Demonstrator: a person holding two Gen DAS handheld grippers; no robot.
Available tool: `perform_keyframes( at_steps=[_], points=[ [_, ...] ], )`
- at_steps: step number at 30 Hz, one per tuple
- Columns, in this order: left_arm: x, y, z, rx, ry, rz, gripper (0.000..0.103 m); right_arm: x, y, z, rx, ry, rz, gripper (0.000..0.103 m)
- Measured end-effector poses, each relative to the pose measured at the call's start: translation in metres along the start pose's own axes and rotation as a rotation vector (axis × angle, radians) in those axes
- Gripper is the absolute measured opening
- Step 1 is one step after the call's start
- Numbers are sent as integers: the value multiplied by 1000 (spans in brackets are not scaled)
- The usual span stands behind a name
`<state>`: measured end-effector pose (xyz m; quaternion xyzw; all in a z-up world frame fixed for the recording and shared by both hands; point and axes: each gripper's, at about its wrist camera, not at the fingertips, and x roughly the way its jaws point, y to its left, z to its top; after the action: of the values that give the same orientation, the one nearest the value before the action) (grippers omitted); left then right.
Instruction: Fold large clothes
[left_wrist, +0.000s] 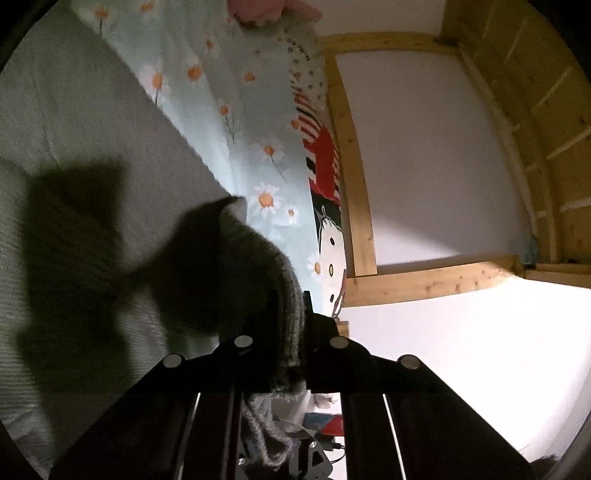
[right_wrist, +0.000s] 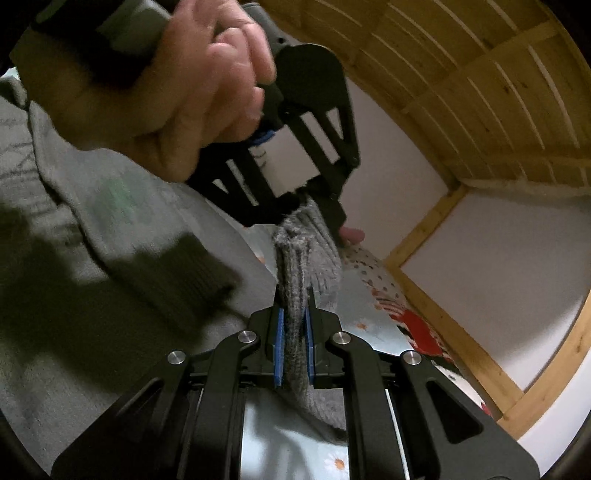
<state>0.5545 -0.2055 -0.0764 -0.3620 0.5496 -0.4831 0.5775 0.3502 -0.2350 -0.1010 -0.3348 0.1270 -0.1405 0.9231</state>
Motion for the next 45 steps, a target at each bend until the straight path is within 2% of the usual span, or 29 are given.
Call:
perform_keyframes(
  at_steps=[3,5,8,11,15,22,26,28,29,30,32,35,37,39,40,41,42,44,45],
  points=[
    [-27,-9,8,36,-23,42,8,-4,11,24,21,-28,14,10],
    [-58,-18,12,78,-32,103,8,-5,23,44,31,-47,18,10],
    [-109,-24,16,112,-48,188,8,-10,56,83,31,-99,70,10],
    [-151,-15,18,115,-67,267,8,-16,88,111,7,-131,131,10],
    [-207,17,24,93,-87,350,8,-19,126,135,-30,-153,195,10],
    [-263,69,42,96,-116,524,8,-3,193,174,-97,-103,291,10],
    [-274,111,48,73,-110,630,8,6,228,190,-91,-7,382,11],
    [-277,133,47,46,-103,667,9,7,234,188,-82,29,460,19],
    [-275,145,46,43,-92,698,9,2,233,187,-60,31,513,39],
    [-273,149,45,47,-95,701,9,-4,227,185,-31,11,542,68],
    [-272,152,45,52,-128,693,10,-26,199,182,69,-86,619,100],
    [-271,144,48,88,-165,737,12,-42,161,183,161,-150,658,100],
    [-272,132,47,127,-197,797,17,-40,128,176,213,-150,603,100],
    [-280,105,40,207,-293,894,24,-15,91,164,286,-74,529,100],
    [-284,94,37,231,-339,924,36,5,72,151,332,-4,475,100],
    [-291,75,28,271,-433,973,46,28,54,135,392,84,433,100],
    [-293,57,16,316,-523,991,51,46,43,122,437,153,423,100],
    [-283,37,-2,363,-590,948,73,92,28,87,513,342,399,100],
    [-272,31,-12,374,-607,939,77,107,27,75,523,412,379,100]
  ],
)
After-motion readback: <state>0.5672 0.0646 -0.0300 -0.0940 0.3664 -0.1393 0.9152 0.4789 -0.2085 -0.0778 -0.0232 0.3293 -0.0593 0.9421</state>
